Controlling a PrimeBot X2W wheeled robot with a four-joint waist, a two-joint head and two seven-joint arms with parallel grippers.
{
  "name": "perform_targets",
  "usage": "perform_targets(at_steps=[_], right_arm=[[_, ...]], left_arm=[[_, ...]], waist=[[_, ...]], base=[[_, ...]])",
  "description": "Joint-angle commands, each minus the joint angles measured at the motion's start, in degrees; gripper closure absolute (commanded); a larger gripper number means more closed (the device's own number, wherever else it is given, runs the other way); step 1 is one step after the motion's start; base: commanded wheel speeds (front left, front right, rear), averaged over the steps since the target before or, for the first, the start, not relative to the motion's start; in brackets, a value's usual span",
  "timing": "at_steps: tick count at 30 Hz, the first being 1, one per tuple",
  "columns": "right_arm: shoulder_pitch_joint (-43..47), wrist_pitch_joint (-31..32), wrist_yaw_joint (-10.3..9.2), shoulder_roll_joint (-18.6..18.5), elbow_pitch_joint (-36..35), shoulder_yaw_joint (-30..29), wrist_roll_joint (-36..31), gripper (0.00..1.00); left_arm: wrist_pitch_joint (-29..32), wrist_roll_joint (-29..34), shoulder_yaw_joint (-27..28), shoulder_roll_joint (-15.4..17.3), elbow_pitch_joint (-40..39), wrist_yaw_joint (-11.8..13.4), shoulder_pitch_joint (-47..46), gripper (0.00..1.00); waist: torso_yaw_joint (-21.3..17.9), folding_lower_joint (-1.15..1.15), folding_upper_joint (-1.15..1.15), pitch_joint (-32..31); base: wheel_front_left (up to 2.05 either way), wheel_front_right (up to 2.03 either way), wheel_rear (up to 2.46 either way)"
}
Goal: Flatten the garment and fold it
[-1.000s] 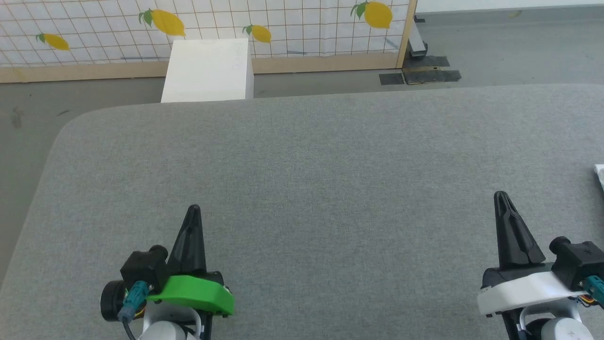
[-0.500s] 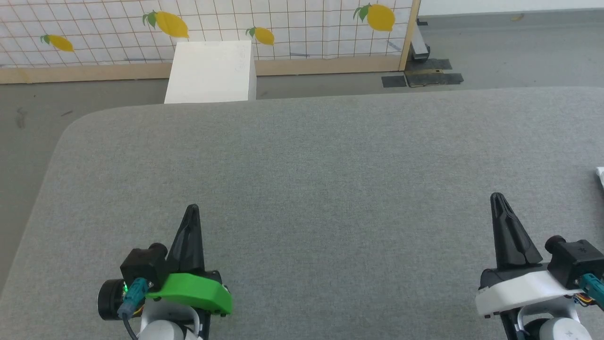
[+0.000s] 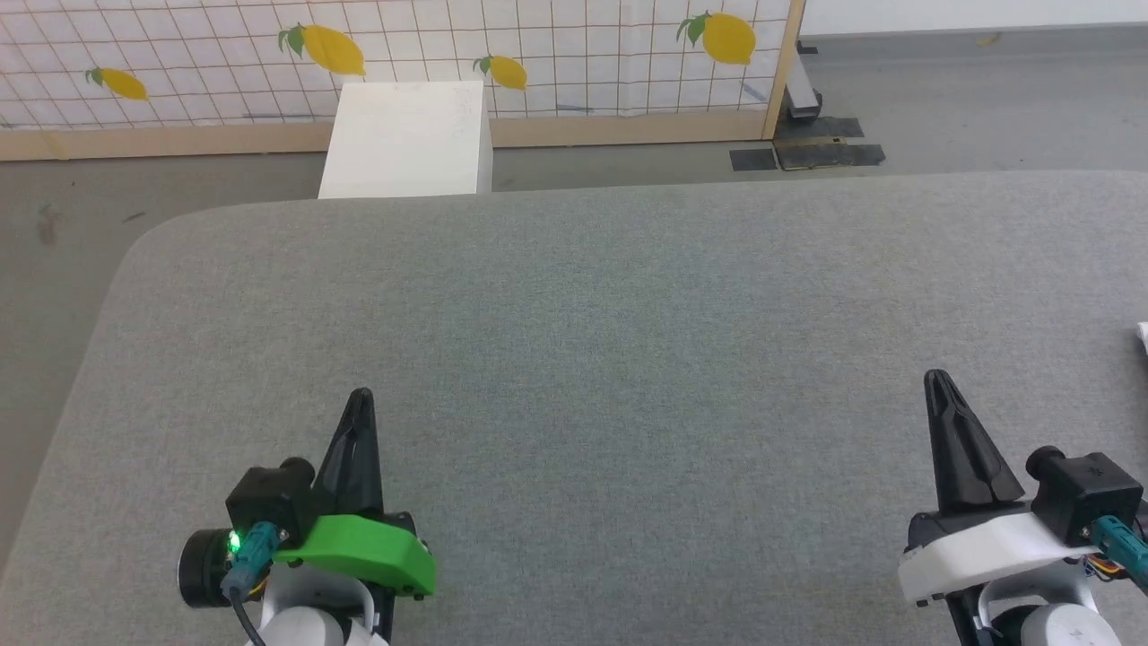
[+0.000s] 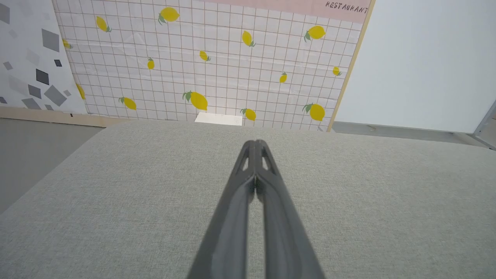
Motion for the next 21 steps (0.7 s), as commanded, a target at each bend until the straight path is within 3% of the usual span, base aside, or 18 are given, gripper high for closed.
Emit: perform_targets(at_steps=[1, 21], right_arm=[[-0.17, 0.25, -0.03, 0.11, 0.05, 0.16, -0.76, 1.00], [-0.28, 1.93, -0.04, 0.18, 0.12, 0.69, -1.97, 1.00]], left_arm=[[0.30, 1.19, 0.20, -0.06, -0.43, -0.22, 0.69, 1.00], [2.64, 3.36, 1.20, -0.09, -1.41, -0.40, 1.12, 1.00]], waist=[[0.04, 0.00, 0.00, -0.03], [0.56, 0.00, 0.00, -0.49]], base=[[0.00, 0.00, 0.00], [0.00, 0.00, 0.00]])
